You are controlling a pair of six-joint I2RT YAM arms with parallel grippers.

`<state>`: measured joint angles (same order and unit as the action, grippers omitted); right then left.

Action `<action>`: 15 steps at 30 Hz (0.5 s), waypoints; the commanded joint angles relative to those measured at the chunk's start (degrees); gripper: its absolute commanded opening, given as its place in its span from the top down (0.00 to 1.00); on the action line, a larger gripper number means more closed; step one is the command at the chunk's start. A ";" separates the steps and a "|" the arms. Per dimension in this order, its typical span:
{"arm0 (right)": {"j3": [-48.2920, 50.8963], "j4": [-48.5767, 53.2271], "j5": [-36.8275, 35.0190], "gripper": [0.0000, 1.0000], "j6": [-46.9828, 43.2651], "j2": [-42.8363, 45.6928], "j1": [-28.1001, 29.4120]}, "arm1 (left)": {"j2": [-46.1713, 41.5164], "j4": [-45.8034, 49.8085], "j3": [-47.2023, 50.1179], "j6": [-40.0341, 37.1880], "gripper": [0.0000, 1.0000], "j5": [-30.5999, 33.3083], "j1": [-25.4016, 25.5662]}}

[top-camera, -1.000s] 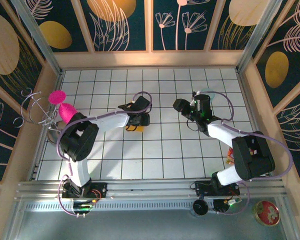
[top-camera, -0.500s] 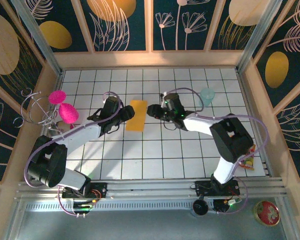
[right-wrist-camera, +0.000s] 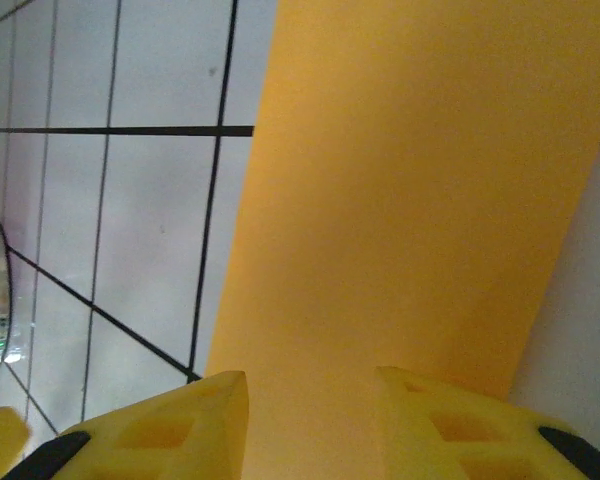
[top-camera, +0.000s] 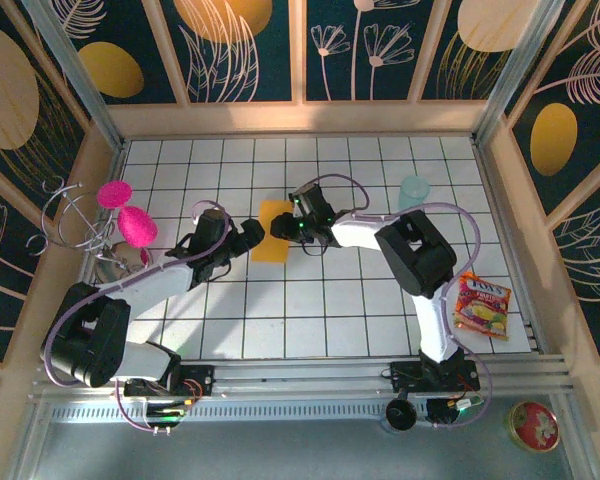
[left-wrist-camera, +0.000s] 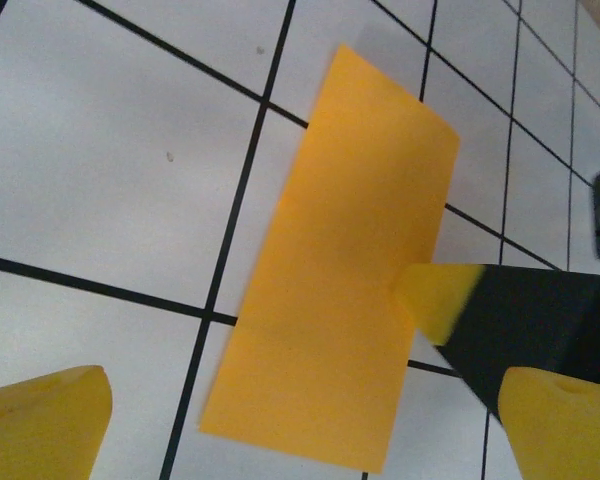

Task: Fold a paper plane with a square sheet of paper (pick it up from the middle)
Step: Move the paper to the center of the table.

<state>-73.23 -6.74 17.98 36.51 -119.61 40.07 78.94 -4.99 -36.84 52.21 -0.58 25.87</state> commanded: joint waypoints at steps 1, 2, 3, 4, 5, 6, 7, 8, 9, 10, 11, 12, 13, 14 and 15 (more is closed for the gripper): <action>-2.87 6.23 -0.61 0.62 -2.20 -2.73 -0.07 | -0.74 -2.59 0.66 -0.17 0.01 0.99 -0.26; -3.20 7.18 -0.95 0.63 -2.48 -3.26 -0.16 | -0.60 -2.39 0.54 -0.10 0.01 1.02 -0.20; -3.04 8.05 -1.09 0.63 -2.81 -3.37 -0.32 | -0.39 -2.18 0.38 -0.09 0.01 0.94 -0.28; -2.39 8.35 -1.19 0.63 -3.14 -3.29 -0.49 | -0.22 -2.05 0.27 -0.17 0.01 0.76 -0.29; -1.47 8.60 -1.34 0.63 -3.47 -2.90 -0.85 | 0.05 -1.91 0.07 -0.22 0.01 0.54 -0.29; -0.12 8.80 -1.32 0.63 -3.93 -2.23 -1.19 | 0.29 -1.94 -0.06 -0.26 0.01 0.41 -0.31; 1.14 9.13 -1.21 0.63 -4.44 -1.59 -1.67 | 0.50 -1.95 -0.14 -0.34 0.01 0.08 -0.29; 2.76 9.45 -0.96 0.64 -5.18 -0.60 -2.15 | 0.77 -1.95 -0.31 -0.48 0.01 -0.35 -0.30; 4.71 9.57 -0.76 0.64 -6.06 0.72 -2.81 | 1.12 -2.03 -0.50 -0.65 0.01 -0.97 -0.34; 6.48 9.75 -0.88 0.64 -6.75 2.01 -3.29 | 1.42 -2.19 -0.63 -0.86 0.01 -1.54 -0.34; 8.50 9.90 -0.91 0.64 -7.91 3.67 -3.95 | 1.86 -2.45 -0.90 -1.20 0.01 -2.60 -0.30; 10.31 10.03 -0.92 0.64 -9.23 5.31 -4.50 | 2.46 -2.85 -1.18 -1.52 0.01 -3.71 -0.30; 11.60 10.29 -0.93 0.64 -10.13 7.01 -5.01 | 3.03 -3.22 -1.41 -1.74 0.01 -4.95 -0.31; 12.81 10.51 -1.08 0.64 -11.40 8.60 -5.41 | 3.77 -3.96 -1.74 -2.01 0.01 -6.59 -0.35; 13.60 10.74 -1.18 0.64 -12.54 10.10 -5.69 | 4.61 -4.69 -2.12 -2.10 0.02 -8.52 -0.30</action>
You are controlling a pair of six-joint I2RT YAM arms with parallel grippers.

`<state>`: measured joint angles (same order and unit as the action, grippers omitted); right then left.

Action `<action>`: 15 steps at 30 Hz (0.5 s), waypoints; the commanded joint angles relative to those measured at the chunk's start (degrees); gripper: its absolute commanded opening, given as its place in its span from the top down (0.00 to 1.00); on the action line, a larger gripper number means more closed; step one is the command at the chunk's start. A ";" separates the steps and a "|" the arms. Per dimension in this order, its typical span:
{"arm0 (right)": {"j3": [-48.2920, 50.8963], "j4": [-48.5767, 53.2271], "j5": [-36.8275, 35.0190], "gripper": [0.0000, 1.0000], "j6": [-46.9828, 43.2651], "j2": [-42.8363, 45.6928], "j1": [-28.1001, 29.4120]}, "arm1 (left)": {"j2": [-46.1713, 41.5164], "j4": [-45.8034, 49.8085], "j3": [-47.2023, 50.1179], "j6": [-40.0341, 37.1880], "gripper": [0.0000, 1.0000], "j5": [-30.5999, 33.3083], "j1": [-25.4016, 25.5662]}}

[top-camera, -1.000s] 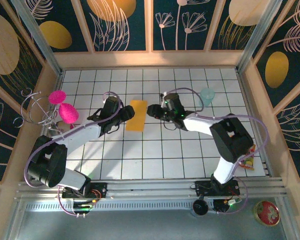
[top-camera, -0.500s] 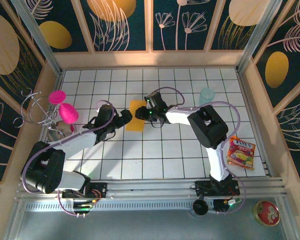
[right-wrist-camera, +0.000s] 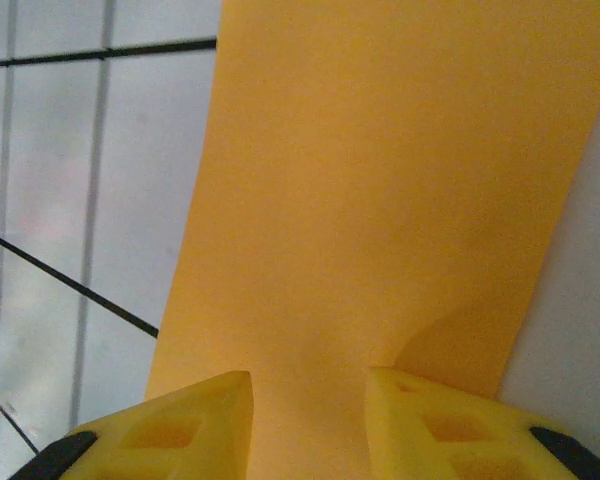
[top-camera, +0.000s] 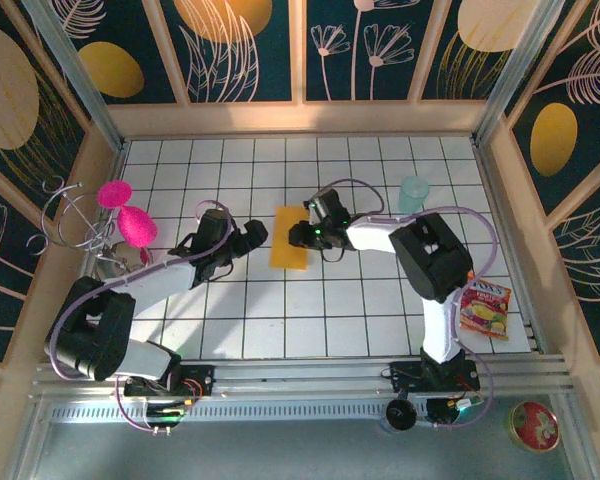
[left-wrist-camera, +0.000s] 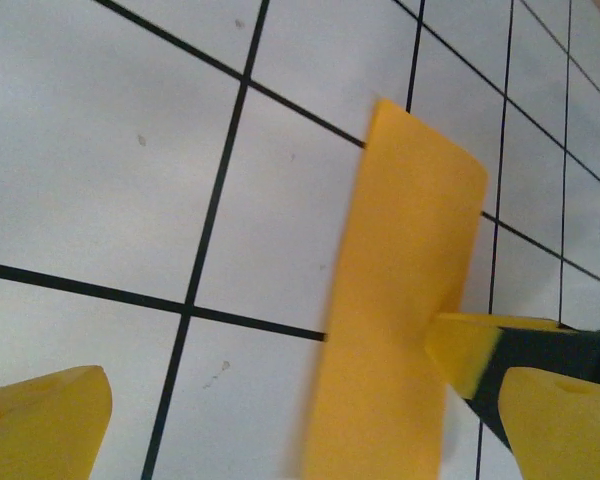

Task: Fold a paper plane with a square sheet of paper (pick it up from the middle)
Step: Move the paper to the center of the table.

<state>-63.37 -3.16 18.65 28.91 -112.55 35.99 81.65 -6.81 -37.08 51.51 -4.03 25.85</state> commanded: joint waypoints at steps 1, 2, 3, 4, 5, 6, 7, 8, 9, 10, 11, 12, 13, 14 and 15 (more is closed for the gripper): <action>4.15 7.15 -2.00 0.64 -5.38 4.30 -1.83 | 2.72 -3.63 -2.14 -1.38 0.02 -6.73 -0.27; 4.37 7.01 -1.83 0.64 -5.32 5.61 -1.94 | 3.50 -4.75 -2.35 -1.32 0.04 -8.71 -0.33; 4.38 6.42 -1.26 0.64 -4.73 6.98 -2.06 | 4.11 -5.70 -2.51 -0.95 0.05 -10.28 -0.28; 4.33 5.62 -0.64 0.64 -3.82 8.16 -2.22 | 4.58 -6.34 -2.56 -0.38 0.06 -11.53 -0.27; 4.63 3.92 0.00 0.64 -2.38 9.39 -2.19 | 4.91 -7.32 -2.48 0.51 0.07 -12.92 -0.19; 4.75 2.80 0.15 0.64 -0.91 10.29 -2.22 | 4.97 -8.31 -2.26 1.26 0.07 -13.94 -0.19; 4.81 1.47 -0.40 0.64 1.21 11.02 -2.15 | 5.01 -9.58 -1.76 2.56 0.08 -15.13 -0.18; 4.91 0.89 -1.69 0.64 3.47 11.36 -2.20 | 4.93 -10.76 -0.91 3.83 0.10 -16.12 -0.10; 5.01 0.80 -3.26 0.64 5.77 11.42 -2.25 | 4.93 -12.24 -0.05 5.19 0.12 -17.17 -0.09; 5.08 0.80 -4.06 0.64 7.57 11.11 -2.41 | 4.84 -13.04 0.54 6.19 0.14 -17.72 0.20; 5.22 0.68 -4.03 0.64 8.98 10.59 -2.52 | 4.92 -13.32 1.01 7.12 0.17 -17.93 0.48; 5.28 0.49 -3.76 0.64 9.87 9.76 -2.73 | 5.01 -13.13 1.13 7.58 0.19 -17.98 0.91; 5.20 0.65 -3.67 0.65 10.34 9.09 -2.68 | 5.23 -12.73 1.09 7.87 0.21 -17.94 1.40; 5.06 0.82 -3.48 0.66 10.55 8.28 -2.69 | 5.55 -11.85 0.84 8.06 0.23 -17.85 1.97; 4.86 0.93 -3.05 0.67 10.70 7.60 -2.68 | 5.99 -10.84 0.49 8.25 0.25 -17.70 2.76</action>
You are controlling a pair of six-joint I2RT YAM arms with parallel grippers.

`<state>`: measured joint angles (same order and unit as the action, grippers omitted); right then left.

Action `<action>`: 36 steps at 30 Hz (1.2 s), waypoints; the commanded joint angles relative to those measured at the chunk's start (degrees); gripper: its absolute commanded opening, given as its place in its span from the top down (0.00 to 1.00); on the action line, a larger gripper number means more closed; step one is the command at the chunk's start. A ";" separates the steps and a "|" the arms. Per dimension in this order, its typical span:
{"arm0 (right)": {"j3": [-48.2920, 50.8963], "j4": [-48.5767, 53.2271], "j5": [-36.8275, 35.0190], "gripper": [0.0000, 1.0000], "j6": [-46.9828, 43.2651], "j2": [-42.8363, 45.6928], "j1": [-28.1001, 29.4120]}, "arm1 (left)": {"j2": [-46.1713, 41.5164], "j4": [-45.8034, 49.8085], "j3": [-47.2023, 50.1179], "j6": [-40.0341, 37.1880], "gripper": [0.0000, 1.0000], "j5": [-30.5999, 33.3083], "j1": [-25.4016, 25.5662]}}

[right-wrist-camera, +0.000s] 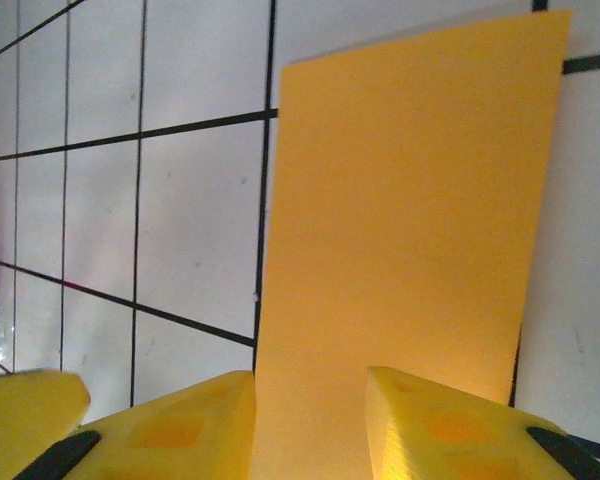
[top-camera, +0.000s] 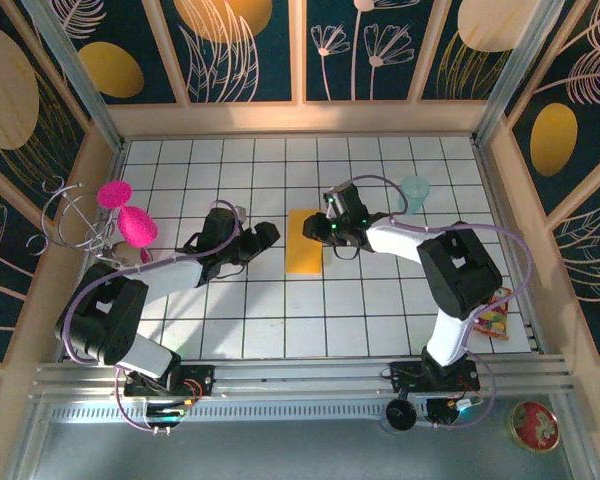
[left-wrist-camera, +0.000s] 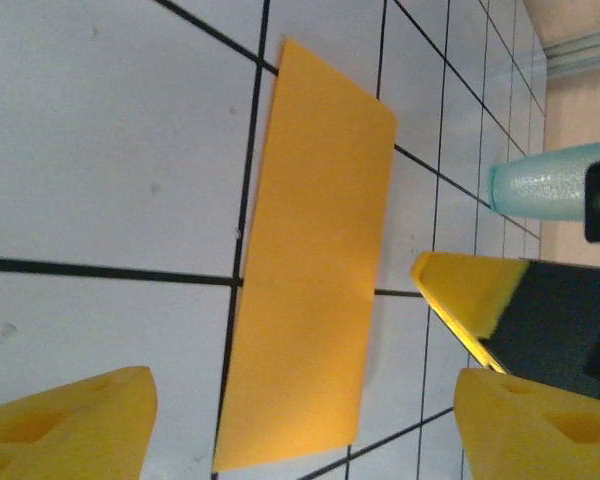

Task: Fold a paper plane with a square sheet of paper (pick it up from the middle)
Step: Third fold the triangle at the center of the table.

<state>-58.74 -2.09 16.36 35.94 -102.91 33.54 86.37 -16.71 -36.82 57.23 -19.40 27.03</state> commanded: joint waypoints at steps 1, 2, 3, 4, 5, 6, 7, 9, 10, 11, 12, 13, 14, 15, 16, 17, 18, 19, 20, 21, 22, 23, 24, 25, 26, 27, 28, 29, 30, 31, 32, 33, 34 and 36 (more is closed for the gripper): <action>0.13 -0.01 -0.49 0.67 3.77 -2.56 -0.30 | 1.63 -0.37 -0.06 2.63 0.27 -2.15 2.22; 0.03 0.28 -0.38 0.68 3.78 -2.98 -0.25 | 2.14 0.42 -0.43 2.83 0.30 -1.85 3.01; -0.10 0.52 -0.51 0.68 3.77 -3.34 -0.26 | 2.66 1.00 -0.67 3.00 0.32 -1.51 3.72; -0.14 0.80 -0.69 0.68 3.75 -3.57 -0.25 | 3.07 1.21 -0.79 3.27 0.34 -1.26 4.21; -0.28 1.03 -0.84 0.68 3.74 -3.87 -0.31 | 3.70 1.15 -0.89 3.62 0.37 -1.13 4.80; -0.27 1.08 -0.85 0.68 3.77 -4.24 -0.40 | 4.33 0.92 -0.85 4.10 0.41 -1.21 5.11; -0.16 1.12 -0.96 0.68 3.78 -4.53 -0.45 | 4.94 0.64 -0.74 4.51 0.44 -1.40 5.42; 0.35 1.03 -1.32 0.68 3.87 -5.05 -0.48 | 6.08 -0.61 -0.71 5.48 0.51 -2.23 5.93; 0.57 1.03 -1.41 0.68 3.87 -5.41 -0.47 | 6.54 -1.21 -0.69 5.81 0.54 -2.49 6.09; 0.77 1.01 -1.50 0.69 3.91 -5.85 -0.45 | 7.00 -1.59 -0.71 6.11 0.56 -2.79 6.46; 1.06 0.99 -1.59 0.69 3.97 -6.21 -0.53 | 7.44 -1.83 -0.73 6.30 0.58 -2.92 6.66; 1.18 1.03 -1.67 0.69 3.96 -6.40 -0.53 | 7.86 -2.13 -0.78 6.38 0.60 -3.17 6.74; 1.41 1.08 -1.63 0.69 4.05 -6.73 -0.60 | 8.38 -2.43 -0.80 6.33 0.62 -3.54 6.85; 1.55 1.11 -1.55 0.69 4.13 -7.06 -0.73 | 8.83 -2.77 -0.76 6.31 0.64 -3.94 6.82; 1.58 1.17 -1.31 0.69 4.22 -7.22 -0.84 | 9.32 -3.11 -0.75 6.32 0.64 -4.46 6.89; 1.77 1.15 -0.96 0.70 4.22 -7.31 -0.93 | 9.92 -3.11 -0.92 6.15 0.65 -5.08 6.81; 1.84 1.10 -0.72 0.70 4.34 -7.31 -1.02 | 10.43 -2.84 -1.21 5.96 0.65 -5.27 6.90; 1.87 1.08 -0.72 0.70 4.33 -7.31 -1.11 | 10.75 -2.66 -1.28 5.79 0.65 -5.39 6.91; 1.87 1.11 -0.64 0.70 4.22 -7.27 -1.19 | 10.95 -2.40 -1.44 5.62 0.66 -5.40 6.90; 1.80 1.26 -0.63 0.70 4.17 -7.28 -1.21 | 11.16 -1.92 -1.51 5.32 0.66 -5.26 6.90; 1.79 1.29 -0.63 0.70 4.13 -7.20 -1.33 | 11.27 -1.37 -1.66 5.11 0.66 -5.00 6.92; 1.79 1.29 -0.67 0.70 4.13 -7.20 -1.42 | 11.35 -0.45 -1.93 4.79 0.66 -4.56 6.92; 1.78 1.22 -0.63 0.70 4.09 -7.29 -1.54 | 11.20 0.64 -2.09 4.45 0.65 -4.07 6.90; 1.81 1.29 -0.58 0.70 4.05 -7.30 -1.63 | 11.28 1.24 -2.12 4.22 0.65 -3.67 6.98; 1.87 1.28 -0.58 0.70 4.04 -7.33 -1.64 | 11.19 1.63 -2.04 4.15 0.64 -3.54 6.97; 1.83 1.25 -0.54 0.70 3.98 -7.41 -1.67 | 11.18 1.80 -1.92 4.12 0.64 -3.41 6.91; 1.87 1.15 -0.46 0.70 4.02 -7.49 -1.69 | 11.24 1.88 -1.74 4.11 0.63 -3.45 6.91; 1.84 1.10 -0.45 0.70 4.09 -7.62 -1.72 | 11.32 1.98 -1.69 4.11 0.63 -3.50 6.95; 1.80 1.04 -0.37 0.70 4.13 -7.66 -1.72 | 11.42 2.11 -1.70 4.12 0.63 -3.46 6.90; 1.79 0.93 -0.23 0.70 4.13 -7.79 -1.66 | 11.51 2.33 -1.66 4.07 0.63 -3.52 7.00; 1.85 0.80 -0.19 0.70 4.29 -7.87 -1.70 | 11.46 2.81 -1.82 4.05 0.62 -3.17 7.01; 1.86 0.64 -0.14 0.70 4.38 -7.83 -1.72 | 11.48 3.46 -1.98 3.88 0.62 -2.65 7.09; 1.91 0.38 -0.10 0.70 4.36 -7.77 -1.72 | 11.45 3.78 -2.11 3.53 0.62 -2.47 7.15; 1.87 0.37 -0.10 0.70 4.40 -7.85 -1.77 | 11.50 2.92 -2.33 3.49 0.63 -3.18 7.12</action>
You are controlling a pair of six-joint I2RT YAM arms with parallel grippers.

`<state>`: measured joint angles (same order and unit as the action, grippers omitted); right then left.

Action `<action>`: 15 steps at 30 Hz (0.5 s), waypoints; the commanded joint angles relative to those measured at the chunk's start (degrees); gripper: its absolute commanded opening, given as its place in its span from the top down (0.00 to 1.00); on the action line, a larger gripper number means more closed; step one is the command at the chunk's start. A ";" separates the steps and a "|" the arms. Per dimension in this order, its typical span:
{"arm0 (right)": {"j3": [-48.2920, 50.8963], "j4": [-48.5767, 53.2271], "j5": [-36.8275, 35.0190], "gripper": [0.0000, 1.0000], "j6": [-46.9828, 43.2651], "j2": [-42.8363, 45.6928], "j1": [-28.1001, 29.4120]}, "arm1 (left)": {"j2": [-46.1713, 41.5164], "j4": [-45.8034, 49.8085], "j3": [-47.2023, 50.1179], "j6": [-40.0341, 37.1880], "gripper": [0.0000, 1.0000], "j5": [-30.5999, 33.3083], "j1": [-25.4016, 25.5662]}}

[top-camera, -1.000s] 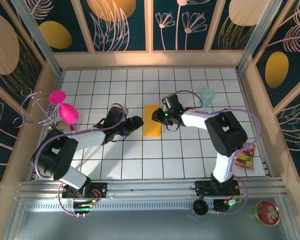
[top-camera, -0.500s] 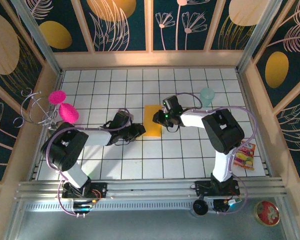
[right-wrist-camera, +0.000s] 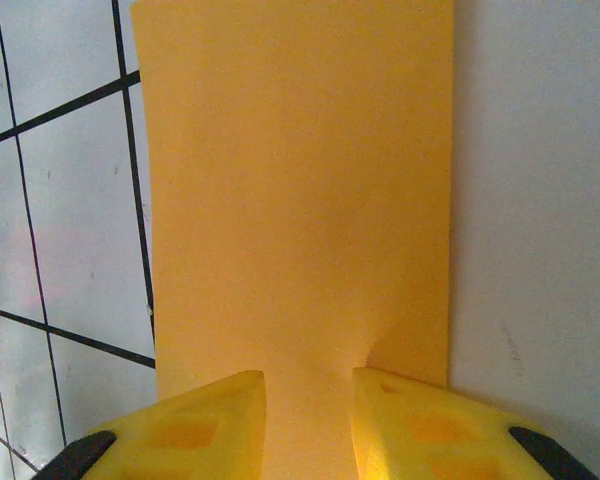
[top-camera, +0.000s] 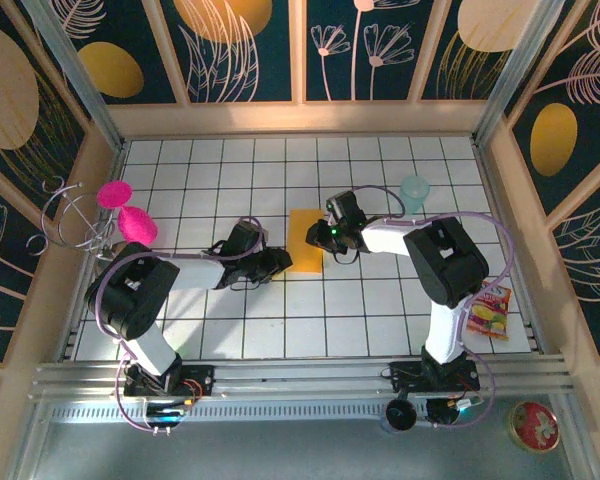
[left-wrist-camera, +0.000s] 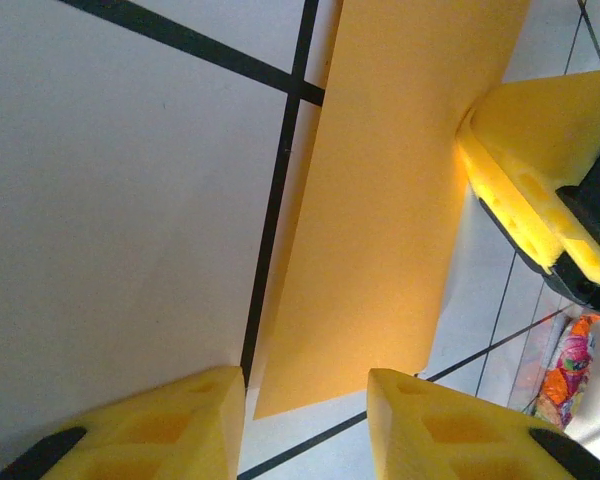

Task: Fold a paper plane with a square sheet of paper (pick it up from the middle)
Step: Third fold the triangle at the center of the table.

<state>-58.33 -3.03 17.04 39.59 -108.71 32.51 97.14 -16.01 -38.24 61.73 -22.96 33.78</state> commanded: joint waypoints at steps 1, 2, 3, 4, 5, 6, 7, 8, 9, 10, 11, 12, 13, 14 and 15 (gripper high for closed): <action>1.44 1.33 -0.71 0.70 0.74 -2.18 -0.70 | 0.68 0.95 -0.96 -0.68 0.64 -0.60 0.34; 1.41 1.36 -0.69 0.70 0.75 -2.29 -0.65 | 0.69 -0.78 -0.81 -0.21 0.65 -2.03 0.41; 1.44 1.35 -0.60 0.70 0.75 -2.23 -0.70 | 2.40 -2.57 -0.70 0.38 0.66 -3.27 0.37; 1.46 1.35 -0.60 0.70 0.70 -2.31 -0.69 | 2.72 -4.87 -0.51 1.08 0.69 -4.71 0.37; 1.49 1.36 -0.69 0.70 0.75 -2.28 -0.71 | 2.96 -6.61 -0.26 1.66 0.70 -6.12 0.35; 1.55 1.35 -0.69 0.70 0.75 -2.19 -0.70 | 3.08 -8.43 -0.30 2.01 0.70 -7.13 0.40; 1.57 1.35 -0.73 0.70 0.75 -2.07 -0.67 | 3.10 -9.87 -0.47 2.31 0.71 -8.05 0.40; 1.67 1.30 -0.73 0.70 0.75 -2.11 -0.77 | 2.94 -10.87 -0.66 2.59 0.72 -8.55 0.41; 1.71 1.21 -0.77 0.70 0.75 -1.96 -0.77 | 2.83 -11.30 -0.91 2.56 0.72 -8.66 0.32; 1.72 1.27 -0.78 0.70 0.75 -2.03 -0.78 | 2.88 -11.18 -1.40 2.28 0.72 -8.40 0.24; 1.80 1.15 -0.69 0.70 0.75 -1.92 -0.78 | 2.95 -10.47 -1.95 1.85 0.72 -8.07 0.23; 1.74 1.18 -0.69 0.70 0.72 -1.93 -0.78 | 3.13 -9.77 -2.39 1.60 0.73 -7.60 0.15; 1.79 1.25 -0.76 0.70 0.75 -1.82 -0.78 | 3.49 -9.28 -2.88 1.31 0.73 -7.39 0.10; 1.83 1.15 -0.82 0.70 0.71 -1.61 -0.78 | 3.94 -8.97 -3.19 1.28 0.73 -7.28 -0.10; 1.98 1.18 -0.86 0.70 0.67 -1.56 -0.83 | 4.36 -8.87 -3.42 1.22 0.73 -7.28 -0.20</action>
<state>-58.30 -3.25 17.65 39.59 -108.84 32.27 100.03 -23.55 -40.05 63.24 -29.43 33.87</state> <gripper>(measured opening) 0.298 0.267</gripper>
